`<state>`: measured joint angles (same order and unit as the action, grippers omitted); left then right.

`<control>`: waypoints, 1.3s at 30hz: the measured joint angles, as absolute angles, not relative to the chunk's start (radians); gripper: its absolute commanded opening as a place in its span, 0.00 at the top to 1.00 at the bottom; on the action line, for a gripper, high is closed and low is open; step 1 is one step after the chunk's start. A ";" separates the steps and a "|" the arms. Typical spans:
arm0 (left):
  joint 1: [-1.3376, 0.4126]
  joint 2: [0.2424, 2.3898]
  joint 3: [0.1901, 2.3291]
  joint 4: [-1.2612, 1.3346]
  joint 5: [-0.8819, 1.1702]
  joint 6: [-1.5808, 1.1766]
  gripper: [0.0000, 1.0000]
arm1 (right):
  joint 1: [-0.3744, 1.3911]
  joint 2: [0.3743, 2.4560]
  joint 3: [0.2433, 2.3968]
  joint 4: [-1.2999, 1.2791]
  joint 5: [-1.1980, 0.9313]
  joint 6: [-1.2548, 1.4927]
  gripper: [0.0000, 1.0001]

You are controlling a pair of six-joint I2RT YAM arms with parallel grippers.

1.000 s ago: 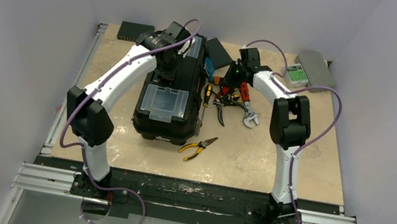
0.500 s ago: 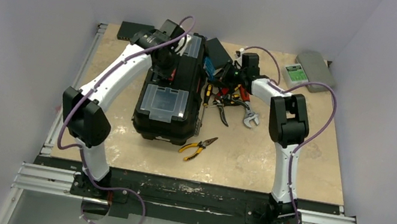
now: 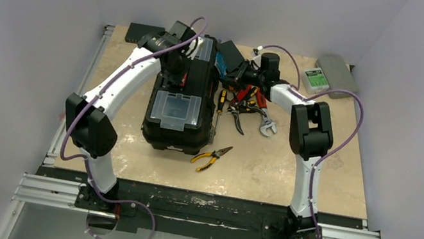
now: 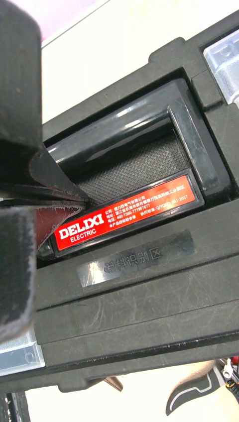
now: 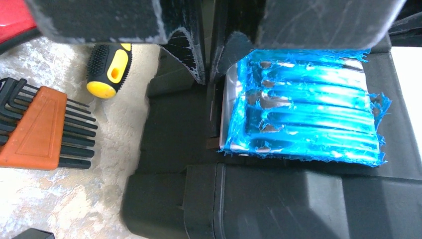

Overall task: Pack the tool kit
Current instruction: Open the toolbox at the center of the board.

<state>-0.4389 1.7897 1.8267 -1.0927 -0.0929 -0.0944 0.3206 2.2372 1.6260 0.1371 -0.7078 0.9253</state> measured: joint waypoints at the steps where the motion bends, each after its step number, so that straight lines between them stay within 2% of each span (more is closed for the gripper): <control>1: -0.439 1.789 1.826 -1.092 -0.093 -0.094 1.00 | 0.321 2.233 1.626 0.130 -0.707 0.919 0.89; 2: -0.439 1.789 1.826 -1.092 -0.093 -0.094 1.00 | 0.320 2.230 1.626 0.127 -0.707 0.918 0.86; 4: -0.439 1.789 1.826 -1.092 -0.093 -0.094 1.00 | 0.320 2.225 1.635 0.115 -0.707 0.913 0.66; 5: -0.439 1.789 1.826 -1.092 -0.093 -0.094 1.00 | 0.321 2.223 1.653 0.084 -0.698 0.894 0.60; 8: -0.439 1.787 1.823 -1.092 -0.091 -0.094 1.00 | 0.320 2.222 1.671 -0.010 -0.654 0.847 0.54; 20: -0.439 1.783 1.819 -1.093 -0.086 -0.094 1.00 | 0.334 2.156 1.692 -0.165 -0.593 0.715 0.50; 28: -0.439 1.781 1.817 -1.092 -0.085 -0.094 1.00 | 0.355 2.059 1.734 -0.156 -0.593 0.689 0.64; 30: -0.439 1.781 1.816 -1.091 -0.085 -0.094 1.00 | 0.356 2.054 1.734 -0.149 -0.593 0.693 0.64; 34: -0.439 1.779 1.814 -1.089 -0.085 -0.094 1.00 | 0.343 2.051 1.711 -0.135 -0.583 0.714 0.50; 37: -0.439 1.776 1.810 -1.085 -0.085 -0.094 1.00 | 0.322 2.024 1.645 -0.123 -0.551 0.723 0.27; 39: -0.439 1.775 1.809 -1.084 -0.085 -0.094 1.00 | 0.303 1.996 1.598 -0.131 -0.517 0.725 0.22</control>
